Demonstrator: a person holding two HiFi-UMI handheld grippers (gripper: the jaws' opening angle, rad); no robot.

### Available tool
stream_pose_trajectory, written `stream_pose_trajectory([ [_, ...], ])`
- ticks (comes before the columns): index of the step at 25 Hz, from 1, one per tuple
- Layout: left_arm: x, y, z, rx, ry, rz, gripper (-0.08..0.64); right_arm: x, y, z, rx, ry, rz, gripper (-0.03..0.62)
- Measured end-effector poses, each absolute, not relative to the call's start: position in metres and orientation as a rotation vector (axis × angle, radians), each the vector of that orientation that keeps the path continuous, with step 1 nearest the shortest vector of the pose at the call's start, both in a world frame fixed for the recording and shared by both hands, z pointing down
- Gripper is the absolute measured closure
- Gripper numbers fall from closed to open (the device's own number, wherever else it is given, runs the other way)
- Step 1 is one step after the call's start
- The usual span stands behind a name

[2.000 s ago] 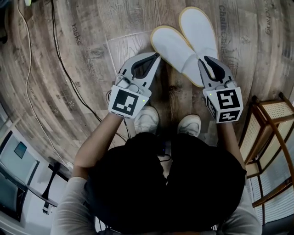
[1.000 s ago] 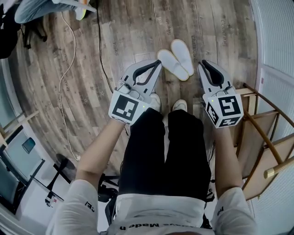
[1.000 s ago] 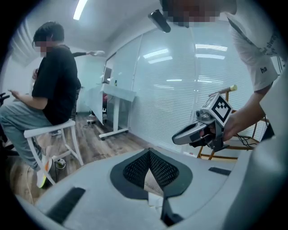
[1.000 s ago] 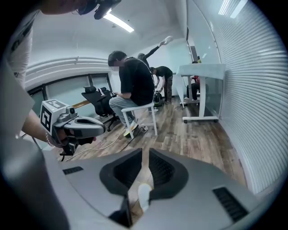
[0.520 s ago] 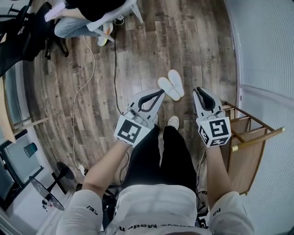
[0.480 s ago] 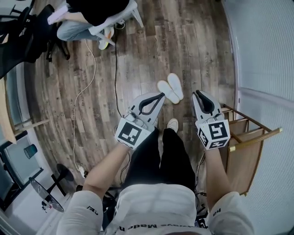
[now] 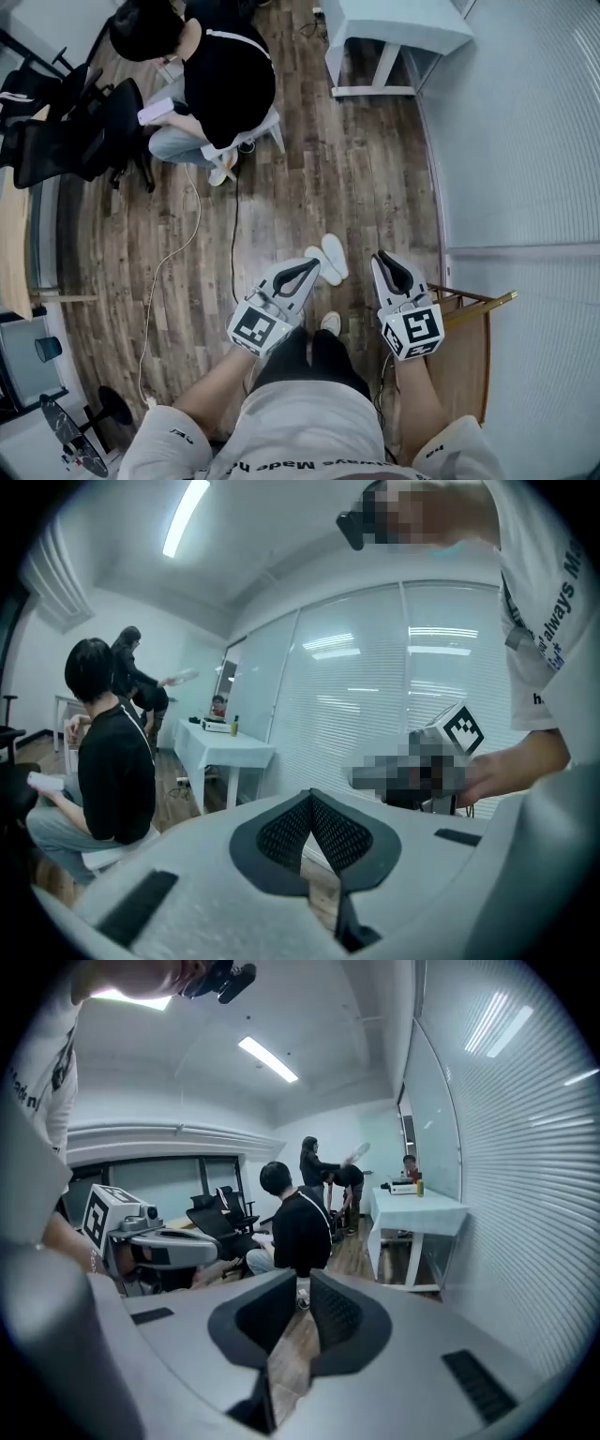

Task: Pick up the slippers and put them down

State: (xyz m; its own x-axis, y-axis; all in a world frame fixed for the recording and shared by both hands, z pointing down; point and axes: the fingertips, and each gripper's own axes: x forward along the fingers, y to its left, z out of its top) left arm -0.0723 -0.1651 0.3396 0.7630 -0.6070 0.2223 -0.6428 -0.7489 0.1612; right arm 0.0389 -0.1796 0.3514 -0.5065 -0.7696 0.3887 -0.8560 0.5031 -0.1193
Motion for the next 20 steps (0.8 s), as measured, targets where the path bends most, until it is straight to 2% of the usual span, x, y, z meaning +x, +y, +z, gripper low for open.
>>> stream_pose_trajectory([
  [13,-0.094,-0.133,0.188,2.756,-1.062,0.084,0.549,0.035,-0.141,0.177,1.424,-2.577,0.271,0.546],
  [20,-0.089,-0.103,0.131,2.802,-1.047,0.021,0.549,0.039,-0.107,0.124,1.448,-2.595,0.202,0.549],
])
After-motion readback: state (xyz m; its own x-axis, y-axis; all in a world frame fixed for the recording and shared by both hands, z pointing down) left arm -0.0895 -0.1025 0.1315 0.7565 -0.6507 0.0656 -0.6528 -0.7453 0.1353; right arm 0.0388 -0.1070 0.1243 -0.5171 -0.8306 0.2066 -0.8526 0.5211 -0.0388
